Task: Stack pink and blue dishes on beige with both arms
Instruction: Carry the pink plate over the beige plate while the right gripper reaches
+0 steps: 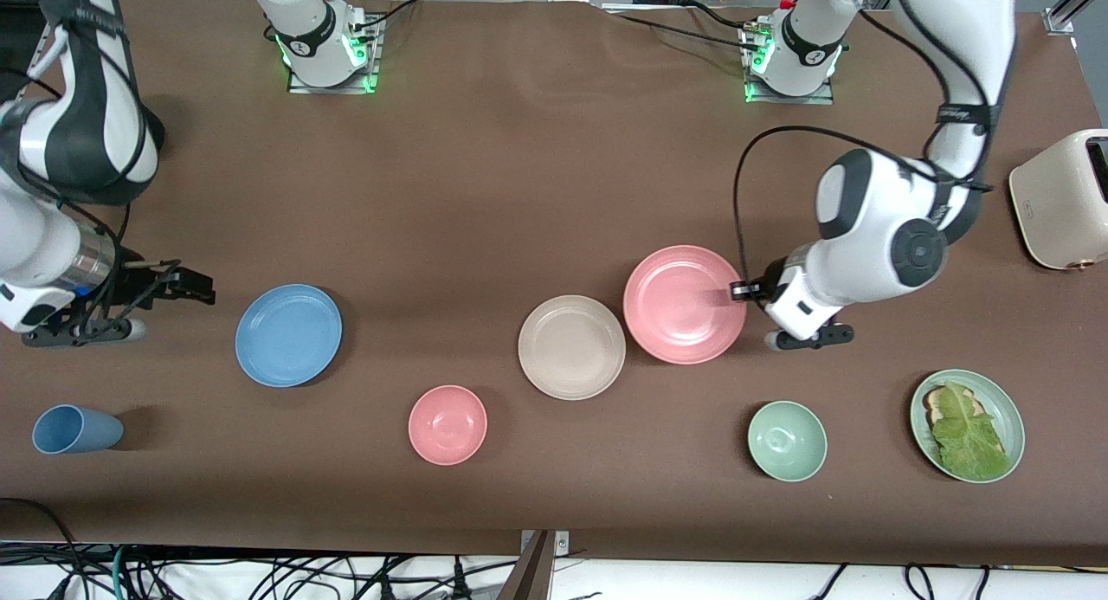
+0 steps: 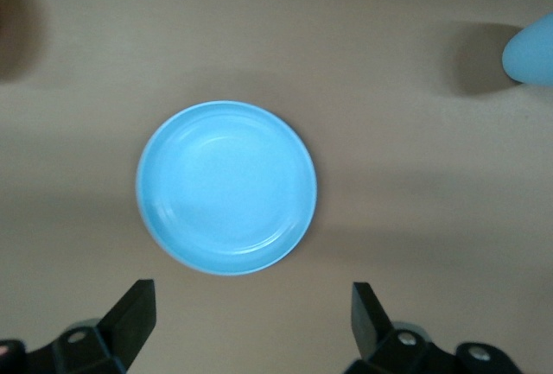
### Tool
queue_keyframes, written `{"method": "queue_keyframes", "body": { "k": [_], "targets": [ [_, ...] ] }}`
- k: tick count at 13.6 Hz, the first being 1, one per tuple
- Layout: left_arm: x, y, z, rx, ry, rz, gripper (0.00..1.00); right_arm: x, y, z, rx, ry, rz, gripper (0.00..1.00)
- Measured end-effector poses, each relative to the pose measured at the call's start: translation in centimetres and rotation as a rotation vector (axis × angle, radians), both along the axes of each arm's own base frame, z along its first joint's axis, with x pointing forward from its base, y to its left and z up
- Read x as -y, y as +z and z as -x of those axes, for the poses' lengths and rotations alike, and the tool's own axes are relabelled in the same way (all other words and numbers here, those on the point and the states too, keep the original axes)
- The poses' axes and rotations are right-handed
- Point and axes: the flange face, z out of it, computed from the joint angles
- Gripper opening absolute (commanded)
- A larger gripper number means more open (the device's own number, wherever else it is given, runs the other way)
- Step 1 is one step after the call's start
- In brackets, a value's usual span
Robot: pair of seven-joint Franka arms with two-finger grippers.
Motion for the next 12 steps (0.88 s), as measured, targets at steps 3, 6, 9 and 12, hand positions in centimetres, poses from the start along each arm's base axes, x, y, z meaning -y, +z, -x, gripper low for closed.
{"method": "queue_keyframes", "body": {
  "k": [3, 6, 9, 12],
  "targets": [
    [4.0, -2.0, 0.3, 0.006, 0.044, -0.015, 0.00, 2.0, -4.9, -1.1, 0.024, -0.004, -0.002, 1.00],
    [7.4, -4.2, 1.1, 0.005, 0.099, -0.032, 0.00, 2.5, -11.3, -1.3, 0.077, -0.008, -0.001, 1.00],
    [9.8, -5.4, 0.9, 0.015, 0.129, -0.035, 0.00, 3.3, -16.2, -0.6, 0.072, -0.013, -0.002, 0.99],
    [12.2, -5.6, 0.2, 0.018, 0.177, -0.034, 0.00, 3.6, -18.5, 0.3, 0.059, -0.017, -0.004, 0.98]
  ]
}}
